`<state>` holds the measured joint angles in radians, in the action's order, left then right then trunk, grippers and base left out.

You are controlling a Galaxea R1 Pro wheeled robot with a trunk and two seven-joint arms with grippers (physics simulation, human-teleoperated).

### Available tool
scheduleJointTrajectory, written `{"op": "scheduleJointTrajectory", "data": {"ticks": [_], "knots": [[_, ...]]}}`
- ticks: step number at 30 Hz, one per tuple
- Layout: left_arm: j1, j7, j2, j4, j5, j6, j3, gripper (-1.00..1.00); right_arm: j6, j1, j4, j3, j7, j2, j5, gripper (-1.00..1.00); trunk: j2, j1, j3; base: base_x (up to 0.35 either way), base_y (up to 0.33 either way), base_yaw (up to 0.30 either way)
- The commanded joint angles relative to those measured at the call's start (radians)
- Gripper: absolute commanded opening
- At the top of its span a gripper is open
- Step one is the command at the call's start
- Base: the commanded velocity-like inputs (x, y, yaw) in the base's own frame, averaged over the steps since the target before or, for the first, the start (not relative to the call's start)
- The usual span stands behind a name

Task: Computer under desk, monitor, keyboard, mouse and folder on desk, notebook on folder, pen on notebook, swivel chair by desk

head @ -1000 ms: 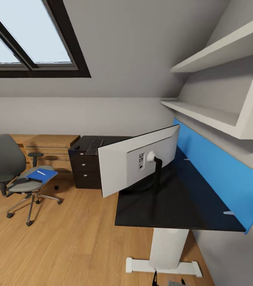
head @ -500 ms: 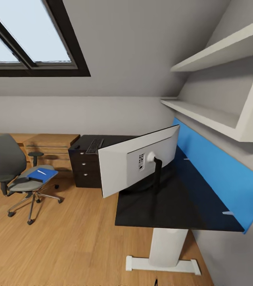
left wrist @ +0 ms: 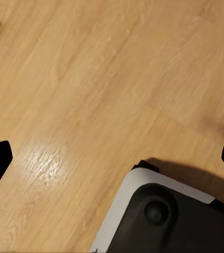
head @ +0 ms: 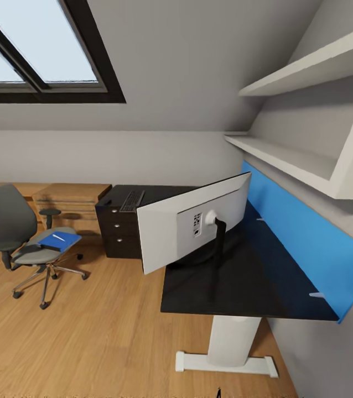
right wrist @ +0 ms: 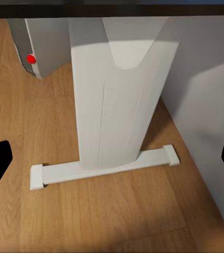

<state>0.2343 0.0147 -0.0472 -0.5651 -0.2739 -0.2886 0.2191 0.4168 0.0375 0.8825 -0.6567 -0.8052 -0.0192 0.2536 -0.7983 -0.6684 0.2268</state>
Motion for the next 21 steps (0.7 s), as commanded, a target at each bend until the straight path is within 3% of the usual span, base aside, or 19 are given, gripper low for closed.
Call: {"op": "scheduleJointTrajectory", "data": {"ticks": [1, 3, 11, 21], "knots": [[0.0, 0.002, 0.001, -0.001, 0.004, -0.004, -0.002, 1.0, 0.005, 0.0, -0.002, -0.002, -0.002, 0.001, 0.008, 1.0, 0.006, 0.004, -0.001, 0.0, 0.0, 0.0], [0.0, 0.005, 0.008, 0.003, 0.046, -0.013, -0.001, 1.0, 0.006, -0.003, -0.024, -0.001, -0.002, 0.0, 0.009, 1.0, 0.02, 0.011, -0.004, 0.0, 0.0, 0.034], [0.0, 0.005, 0.009, 0.004, 0.052, -0.015, -0.001, 1.0, 0.008, -0.004, -0.028, -0.001, -0.002, -0.001, 0.008, 1.0, 0.076, 0.042, -0.019, 0.0, 0.0, 0.148], [0.0, 0.007, 0.009, 0.004, 0.053, -0.015, -0.001, 1.0, 0.01, -0.004, -0.03, -0.001, -0.002, -0.001, 0.007, 1.0, 0.146, 0.08, -0.042, 0.0, 0.0, 0.234]]}}
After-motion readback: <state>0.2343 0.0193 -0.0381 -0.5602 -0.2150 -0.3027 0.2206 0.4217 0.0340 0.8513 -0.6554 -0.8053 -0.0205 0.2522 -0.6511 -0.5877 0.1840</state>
